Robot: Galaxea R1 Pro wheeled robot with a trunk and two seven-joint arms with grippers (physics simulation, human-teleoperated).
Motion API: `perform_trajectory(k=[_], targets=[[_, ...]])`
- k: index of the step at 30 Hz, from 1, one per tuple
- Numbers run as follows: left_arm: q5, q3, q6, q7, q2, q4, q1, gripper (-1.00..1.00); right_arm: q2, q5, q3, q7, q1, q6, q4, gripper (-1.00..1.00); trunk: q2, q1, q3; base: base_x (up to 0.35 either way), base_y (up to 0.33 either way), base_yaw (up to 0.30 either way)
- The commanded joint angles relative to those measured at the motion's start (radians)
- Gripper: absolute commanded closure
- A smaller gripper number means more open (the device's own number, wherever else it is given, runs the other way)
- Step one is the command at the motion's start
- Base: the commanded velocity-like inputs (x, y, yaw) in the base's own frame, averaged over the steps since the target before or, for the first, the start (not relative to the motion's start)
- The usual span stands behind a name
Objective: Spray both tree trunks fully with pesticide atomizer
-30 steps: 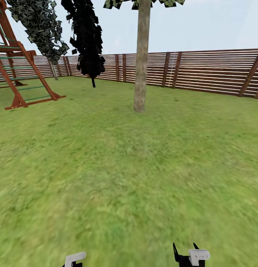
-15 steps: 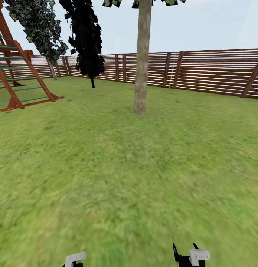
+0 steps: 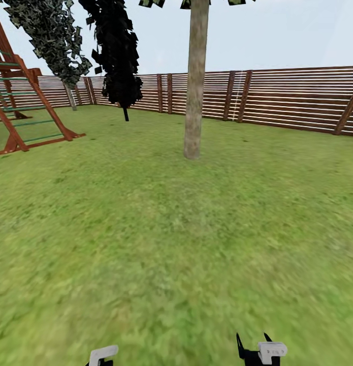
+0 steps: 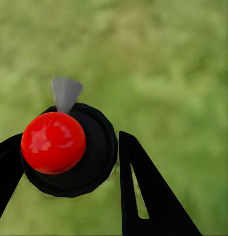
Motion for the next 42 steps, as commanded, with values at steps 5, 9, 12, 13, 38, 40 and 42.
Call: perform_trajectory(k=[5, 9, 12, 13, 38, 40, 42], targets=[[0.0, 0.0, 0.0, 0.001, 0.0, 0.0, 0.0, 1.0, 0.0, 0.0, 0.0, 0.0, 0.0, 0.0, 0.0, -1.0, 0.0, 0.0, 0.0, 0.338, 0.0, 0.0], [0.0, 0.0, 0.0, 0.001, 0.0, 0.0, 0.0, 1.0, 0.0, 0.0, -0.001, 0.0, 0.0, 0.0, 0.0, -1.0, 0.0, 0.0, 0.0, 0.338, 0.0, 0.0], [0.0, 0.0, 0.0, 0.001, 0.0, 0.0, 0.0, 1.0, 0.0, 0.0, 0.0, 0.0, 0.0, 0.0, 0.0, -1.0, 0.0, 0.0, 0.0, 0.338, 0.0, 0.0], [0.0, 0.0, 0.0, 0.001, 0.0, 0.0, 0.0, 1.0, 0.0, 0.0, 0.0, 0.0, 0.0, 0.0, 0.0, -1.0, 0.0, 0.0, 0.0, 0.338, 0.0, 0.0], [0.0, 0.0, 0.001, 0.001, 0.0, 0.0, 0.0, 1.0, 0.0, 0.0, 0.0, 0.0, 0.0, 0.0, 0.0, -1.0, 0.0, 0.0, 0.0, 0.338, 0.0, 0.0], [0.0, 0.0, 0.0, 0.001, 0.0, 0.0, 0.0, 1.0, 0.0, 0.0, 0.0, 0.0, 0.0, 0.0, 0.0, -1.0, 0.0, 0.0, 0.0, 0.338, 0.0, 0.0], [0.0, 0.0, 0.0, 0.001, 0.0, 0.0, 0.0, 1.0, 0.0, 0.0, 0.0, 0.0, 0.0, 0.0, 0.0, -1.0, 0.0, 0.0, 0.0, 0.338, 0.0, 0.0]])
